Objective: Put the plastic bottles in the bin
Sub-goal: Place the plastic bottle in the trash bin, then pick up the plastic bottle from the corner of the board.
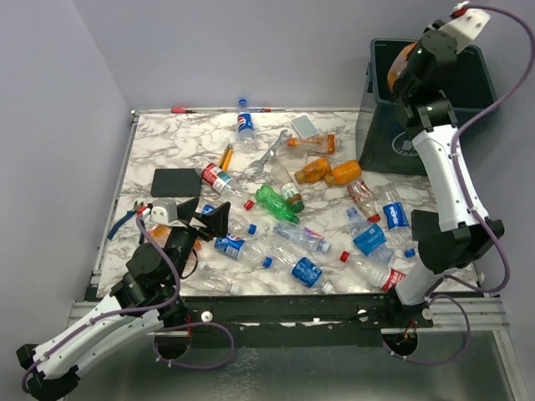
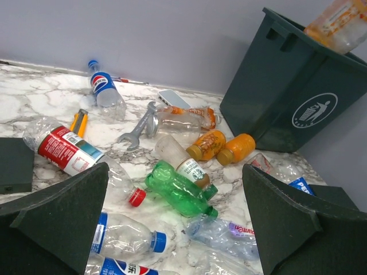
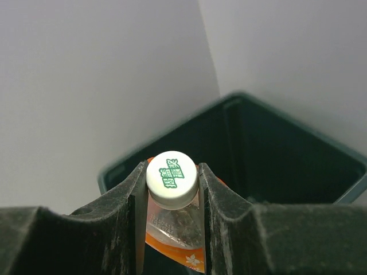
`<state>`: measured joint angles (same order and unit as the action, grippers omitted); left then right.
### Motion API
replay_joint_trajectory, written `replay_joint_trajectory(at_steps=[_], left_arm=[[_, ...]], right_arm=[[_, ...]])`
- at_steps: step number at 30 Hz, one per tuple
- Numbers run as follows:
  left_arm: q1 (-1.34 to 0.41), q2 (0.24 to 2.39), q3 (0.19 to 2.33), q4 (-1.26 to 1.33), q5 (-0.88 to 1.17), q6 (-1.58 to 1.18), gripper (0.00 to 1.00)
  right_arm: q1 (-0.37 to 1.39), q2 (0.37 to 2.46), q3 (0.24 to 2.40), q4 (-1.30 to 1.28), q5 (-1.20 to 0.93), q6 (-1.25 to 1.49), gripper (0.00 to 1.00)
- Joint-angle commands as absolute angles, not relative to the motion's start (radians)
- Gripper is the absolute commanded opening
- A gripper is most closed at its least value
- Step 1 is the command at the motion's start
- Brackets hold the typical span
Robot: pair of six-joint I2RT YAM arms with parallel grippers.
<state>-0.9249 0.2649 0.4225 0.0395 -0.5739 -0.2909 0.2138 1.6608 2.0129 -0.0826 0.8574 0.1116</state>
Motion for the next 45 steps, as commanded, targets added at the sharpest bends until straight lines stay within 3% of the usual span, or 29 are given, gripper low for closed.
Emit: replay_joint_trajectory(at_steps=[1,3,8,10,17,23,28,33,38,40,45], left_arm=[[-0.925,0.312,0.427,0.021,-0.599,-0.295,0.99],[-0.926,0.338,0.434,0.009,-0.595,-0.298,0.99],[-0.925,0.375,0.443,0.002,-0.586,-0.299,0.99],[-0.926,0.377,0.443,0.002,-0.585,-0.301,0.99],[-0.925,0.396,0.444,0.002,-0.594,-0.298,0.99],[-0.926,0.419,0.448,0.002,-0.609,-0.297,0.99],[-0.925,0.442,0.467,-0.057,-0.647,-0.313,0.99],[-0.925,0.454,0.508,-0.169,-0.732,-0.407,0.99],[-0.925,0.484,0.554,-0.323,-0.76,-0.575,0.99],[-0.925,0.515,0.57,-0.362,-0.726,-0.644,0.99],[-0.925,0.706,0.623,-0.365,-0.513,-0.693,0.99]], right_arm=[[0.195,1.682,1.958,-0.213,0.763,0.194,0.01],[0.19,1.684,1.947,-0.27,0.698,0.227,0.08],[0.188,1.655,1.924,-0.314,0.616,0.265,0.58],[0.188,1.633,1.93,-0.313,0.599,0.27,0.67],[0.248,1.527,1.99,-0.424,0.407,0.296,0.66],[0.676,1.441,1.914,-0.497,0.541,0.043,0.67],[0.715,1.264,1.534,-0.513,0.371,0.232,0.72],[0.714,1.056,1.085,-0.382,0.203,0.408,0.99],[0.713,0.827,0.748,-0.186,0.164,0.627,1.0],[0.713,0.75,0.646,-0.098,0.063,0.581,1.0],[0.713,0.775,0.596,-0.255,0.085,0.568,0.99]])
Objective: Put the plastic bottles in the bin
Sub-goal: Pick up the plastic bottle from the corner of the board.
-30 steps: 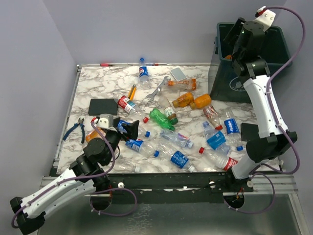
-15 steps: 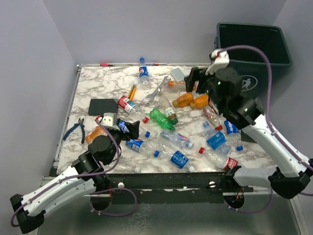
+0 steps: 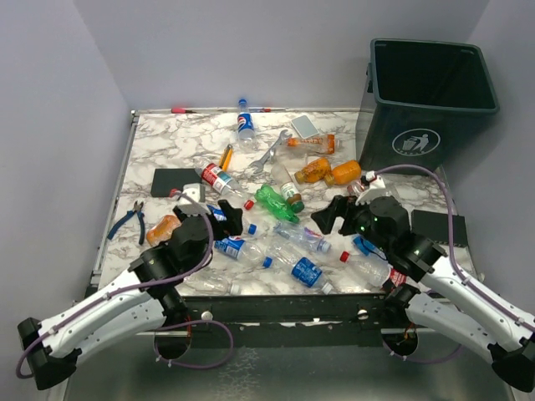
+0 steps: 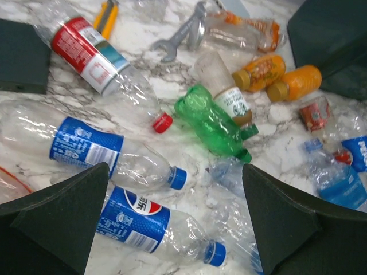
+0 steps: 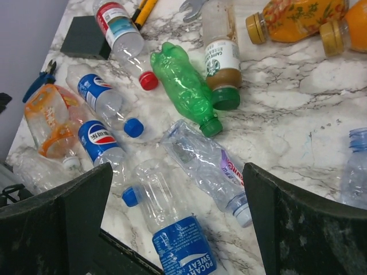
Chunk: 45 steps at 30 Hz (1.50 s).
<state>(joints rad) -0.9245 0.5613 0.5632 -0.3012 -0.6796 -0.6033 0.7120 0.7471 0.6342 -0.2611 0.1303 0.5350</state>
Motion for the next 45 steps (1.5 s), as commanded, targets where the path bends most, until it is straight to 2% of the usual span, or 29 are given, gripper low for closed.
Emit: replay_joint_trajectory(at_steps=[1,6,12,21,27,30,35,40,43,45], left_arm=[[-0.926,0.765,0.65,-0.366,-0.445,-0.684,0.99],[-0.929,0.981,0.736,-0.368,-0.251,-0.683,0.99],[-0.988,0.973,0.704,-0.358,-0.136,-0.753,0.99],[-1.198,0.989,0.825,-0.397,-0.221,-0.229,0.99],[-1.27,0.977,0.743,-0.316,-0.152,0.299,0.99],[-1.273,1.024,0.728,-0.316,-0.101,0.464,0.99],[-1.275,1.14,0.736,-0.308,-0.054,0.578,0.99],[-1.288,1.238,0.712,-0.247,-0.056,0.653,0.97],[-1.288,1.279,0.691,-0.167,-0.065,0.684,0.93],[-1.289,1.318,0.691,-0.125,-0.075,0.698,0.86]], right_arm=[[0.712,0.777,0.576,-0.26,0.073,0.575,0.98],[0.712,0.796,0.483,-0.26,-0.025,0.625,0.91],[0.713,0.733,0.418,-0.256,-0.143,0.659,0.87],[0.713,0.574,0.485,-0.39,-0.007,0.716,0.88],[0.712,0.489,0.585,-0.398,0.077,0.699,0.89],[0.712,0.492,0.665,-0.445,0.103,0.673,0.89],[0.712,0.501,0.765,-0.513,0.115,0.643,0.89],[0.712,0.476,0.776,-0.527,0.126,0.64,0.89],[0.713,0.454,0.76,-0.527,0.125,0.654,0.89],[0.713,0.444,0.746,-0.523,0.123,0.666,0.89]])
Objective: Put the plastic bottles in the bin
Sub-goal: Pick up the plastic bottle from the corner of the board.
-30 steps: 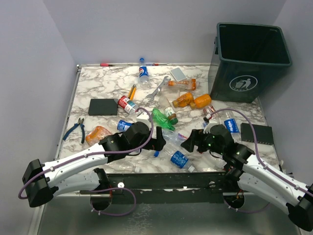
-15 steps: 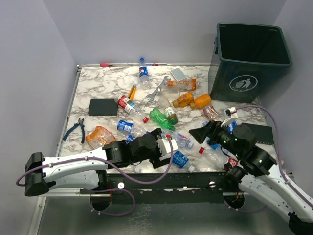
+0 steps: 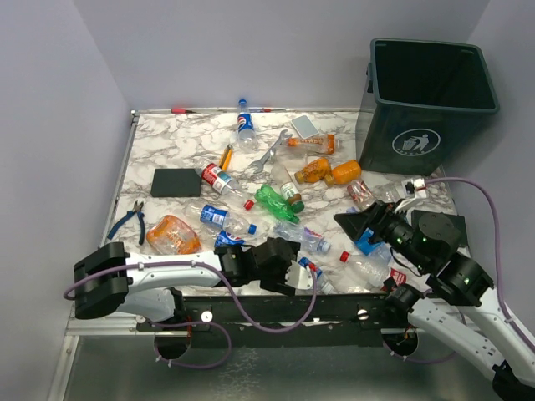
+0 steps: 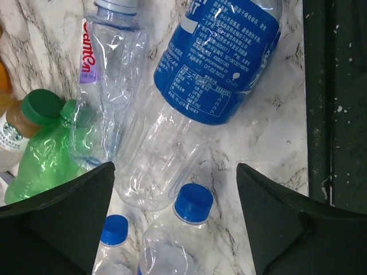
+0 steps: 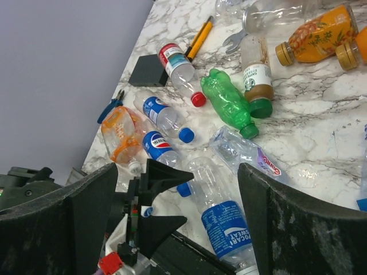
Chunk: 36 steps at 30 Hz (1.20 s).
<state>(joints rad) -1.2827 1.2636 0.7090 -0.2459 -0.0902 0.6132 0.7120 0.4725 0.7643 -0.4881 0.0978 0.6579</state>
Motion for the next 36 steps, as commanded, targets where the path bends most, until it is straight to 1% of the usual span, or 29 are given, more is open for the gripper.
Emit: replay_joint_trajectory(at_steps=[1,4,7,10,12,16,18,20,24,28,31,36], left_arm=[[-1.287,1.343,0.698,-0.11,-0.076,0.703,0.83],[-1.289,1.416,0.723,-0.1,-0.053,0.702,0.76],[-1.288,1.47,0.734,-0.083,-0.024,0.697,0.71],[-1.289,1.512,0.744,-0.069,-0.027,0.696,0.66],[-1.288,1.524,0.748,-0.059,-0.039,0.694,0.61],[-1.288,1.499,0.737,-0.019,-0.07,0.694,0.51],[-1.289,1.47,0.726,-0.005,-0.089,0.695,0.43],[-1.289,1.437,0.717,0.031,-0.109,0.696,0.37],[-1.282,1.361,0.726,0.064,-0.159,0.654,0.33],[-1.219,1.251,0.764,0.084,-0.141,0.472,0.3],[-1.123,1.152,0.761,0.121,-0.039,0.256,0.28],[-0.936,0.966,0.672,0.235,0.148,-0.085,0.23]], right_arm=[[0.712,0.442,0.742,-0.522,0.124,0.669,0.89],[0.712,0.446,0.742,-0.522,0.127,0.67,0.89],[0.712,0.458,0.754,-0.524,0.13,0.661,0.89],[0.713,0.469,0.766,-0.53,0.133,0.654,0.89],[0.713,0.47,0.773,-0.53,0.133,0.651,0.89],[0.713,0.467,0.787,-0.531,0.133,0.645,0.89],[0.713,0.468,0.803,-0.531,0.134,0.64,0.89],[0.712,0.472,0.826,-0.532,0.137,0.632,0.89],[0.713,0.497,0.905,-0.539,0.148,0.596,0.89],[0.713,0.548,1.036,-0.545,0.162,0.53,0.9],[0.712,0.6,1.132,-0.528,0.147,0.491,0.9],[0.713,0.695,1.209,-0.464,0.061,0.474,0.9]])
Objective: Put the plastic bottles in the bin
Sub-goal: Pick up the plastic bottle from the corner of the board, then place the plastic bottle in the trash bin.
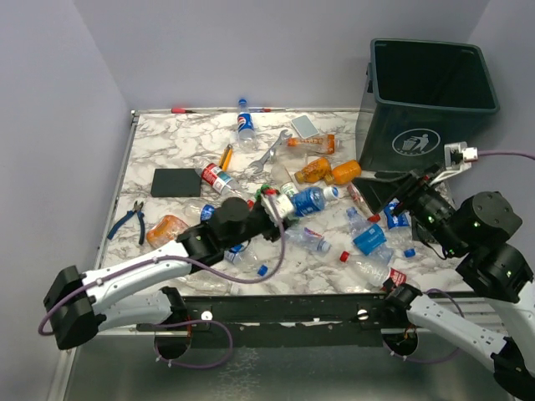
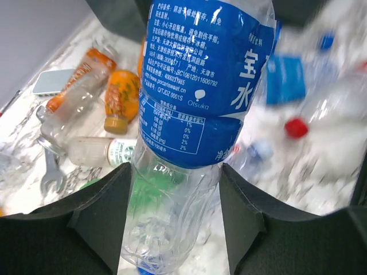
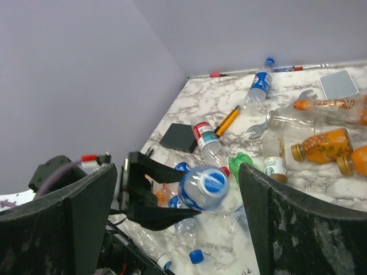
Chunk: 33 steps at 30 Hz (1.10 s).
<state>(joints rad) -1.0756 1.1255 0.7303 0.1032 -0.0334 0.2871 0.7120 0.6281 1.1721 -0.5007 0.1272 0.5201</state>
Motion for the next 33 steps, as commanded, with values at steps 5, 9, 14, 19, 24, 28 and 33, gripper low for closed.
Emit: replay_joint_trajectory(at_steps=[5,9,14,19,24,28,33], left_arm=[[-0.822,0.849,0.59,0.315,0.308,-0.358,0.2],[-0.81,0.829,0.546,0.399,0.412,-0.597,0.16],[-0.81,0.769,0.497,0.491,0.422,-0.78,0.15],[-0.81,0.719,0.506,0.452,0.395,-0.798,0.15],[-0.81,0.719,0.513,0.449,0.402,-0.816,0.14],[-0.81,0.716,0.523,0.442,0.4,-0.811,0.14],[-0.81,0.713,0.542,0.418,0.4,-0.795,0.13]], right_arm=[[0.712,0.777,1.167,-0.361,-0.055,0.501,0.89],[0.713,0.84,1.142,-0.235,-0.155,0.528,0.87],[0.714,0.918,1.172,-0.145,-0.277,0.543,0.87],[0.729,0.993,1.22,-0.179,-0.285,0.517,0.84],[0.887,1.06,1.298,-0.27,-0.101,0.412,0.81],[0.91,1.081,1.307,-0.255,-0.05,0.413,0.73],[0.91,1.111,1.314,-0.243,-0.051,0.421,0.61]])
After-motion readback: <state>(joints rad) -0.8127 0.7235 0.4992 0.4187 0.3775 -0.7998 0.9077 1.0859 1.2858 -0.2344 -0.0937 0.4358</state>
